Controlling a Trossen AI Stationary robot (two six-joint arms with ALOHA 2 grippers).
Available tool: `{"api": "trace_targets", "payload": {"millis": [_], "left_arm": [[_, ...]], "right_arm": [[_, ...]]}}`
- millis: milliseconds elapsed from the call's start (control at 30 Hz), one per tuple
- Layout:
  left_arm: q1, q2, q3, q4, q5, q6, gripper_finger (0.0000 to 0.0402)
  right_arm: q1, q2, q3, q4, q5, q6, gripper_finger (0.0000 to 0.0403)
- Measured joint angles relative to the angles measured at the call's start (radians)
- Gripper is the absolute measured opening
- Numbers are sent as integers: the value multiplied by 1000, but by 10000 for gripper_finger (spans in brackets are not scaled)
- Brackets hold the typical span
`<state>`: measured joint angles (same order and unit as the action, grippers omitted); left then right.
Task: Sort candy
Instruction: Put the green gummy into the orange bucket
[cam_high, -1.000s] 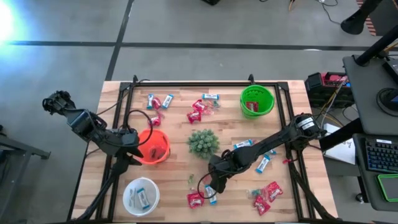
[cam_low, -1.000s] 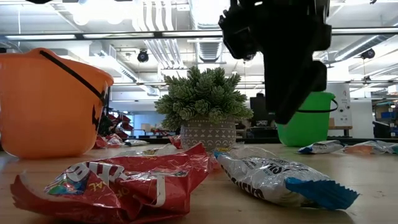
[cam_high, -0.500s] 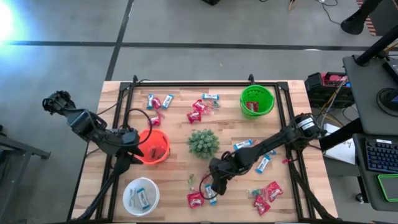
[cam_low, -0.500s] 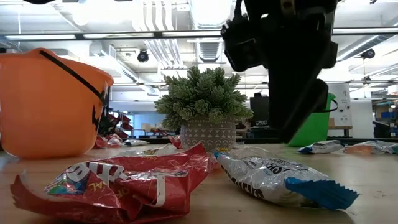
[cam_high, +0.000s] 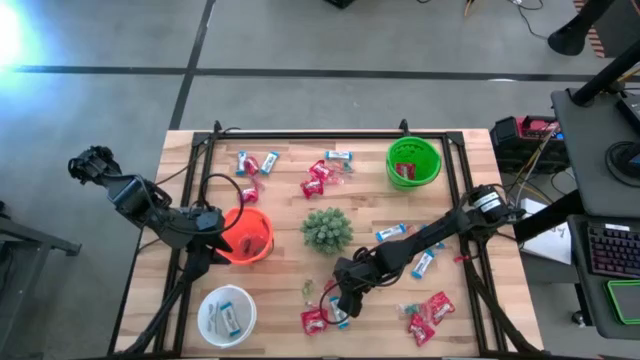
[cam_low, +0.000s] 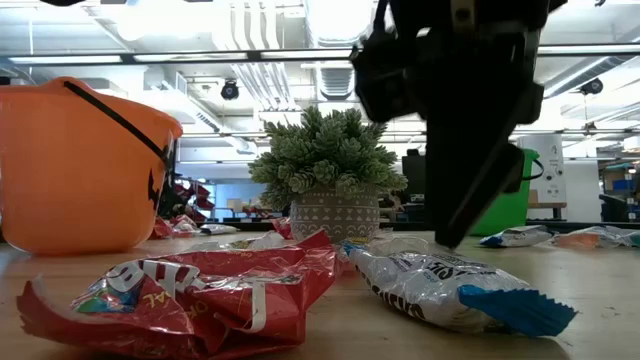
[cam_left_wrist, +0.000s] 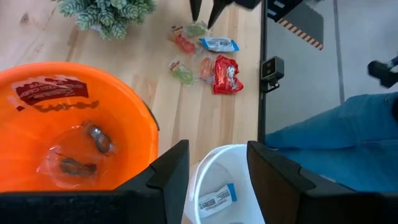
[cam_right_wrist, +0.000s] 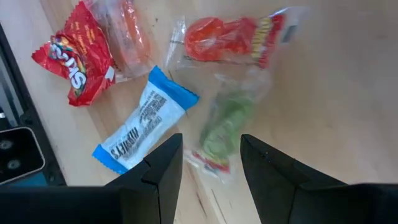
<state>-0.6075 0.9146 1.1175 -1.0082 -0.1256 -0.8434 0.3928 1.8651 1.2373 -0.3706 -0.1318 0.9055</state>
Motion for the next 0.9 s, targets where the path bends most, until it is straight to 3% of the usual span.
{"api": "trace_targets", "payload": {"millis": [500,600,733,900], "left_arm": [[0,0,0,30,3,-30,143],[0,0,0,30,3,-31,143],[0,0,0,30,4,-31,143],[0,0,0,30,4,-31,143]], "right_arm": [[9,91,0,14,-5,28,142],[8,93,0,12,-7,37,108],[6,75,-1,13,-30,37,29],[9,38,-6,-5,-58,47,13]]}}
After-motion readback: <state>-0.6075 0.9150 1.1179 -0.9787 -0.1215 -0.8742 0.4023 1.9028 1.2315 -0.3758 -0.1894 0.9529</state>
